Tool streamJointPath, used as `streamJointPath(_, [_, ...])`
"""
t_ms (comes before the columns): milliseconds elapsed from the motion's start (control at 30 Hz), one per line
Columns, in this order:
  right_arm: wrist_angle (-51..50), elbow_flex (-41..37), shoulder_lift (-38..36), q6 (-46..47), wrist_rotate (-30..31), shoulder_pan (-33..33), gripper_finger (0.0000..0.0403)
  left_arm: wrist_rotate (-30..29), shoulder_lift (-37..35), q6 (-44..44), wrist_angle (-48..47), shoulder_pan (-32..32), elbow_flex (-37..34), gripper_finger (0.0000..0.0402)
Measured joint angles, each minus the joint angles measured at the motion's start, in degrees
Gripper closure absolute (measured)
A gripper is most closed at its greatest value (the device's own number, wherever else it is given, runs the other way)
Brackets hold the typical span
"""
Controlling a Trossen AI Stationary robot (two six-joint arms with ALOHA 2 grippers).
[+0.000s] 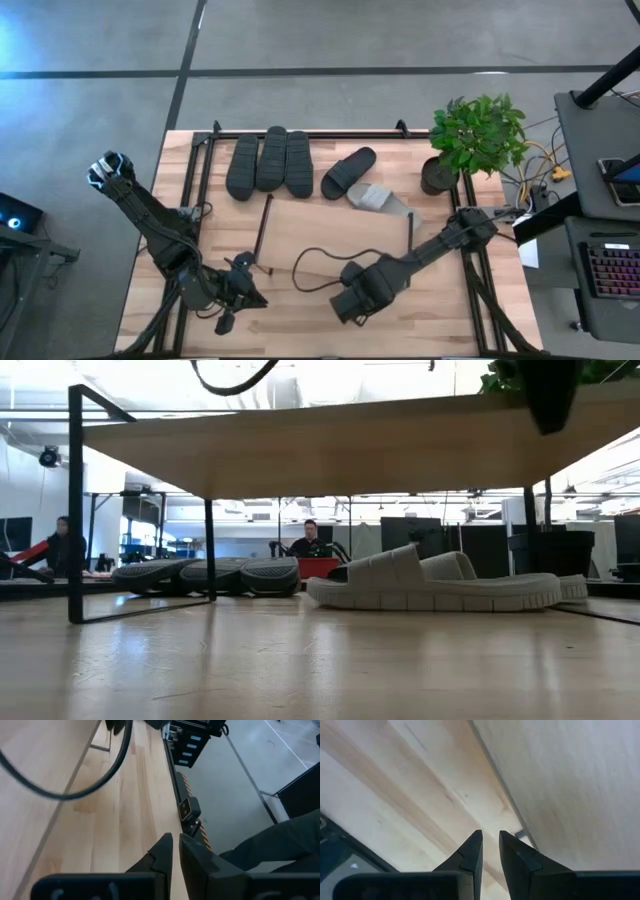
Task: Pick and place slides into the shelf
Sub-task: Move the shelf to the center of the table
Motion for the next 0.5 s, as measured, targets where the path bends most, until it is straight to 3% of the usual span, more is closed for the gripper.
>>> streamJointPath(267, [-3.13,-1.36,-2.72,1.99,6.13,-1.04,0.0346,-2.66,0.09,-0.07,0.03,-0.31,-0.10,0.0383])
streamJointPath(500, [-3.19,-5.38,-2.84,-0.54,4.59,-3.15,0.0346,-3.05,1.39,-0.21,0.05,-0.77,-0.11,0.0383])
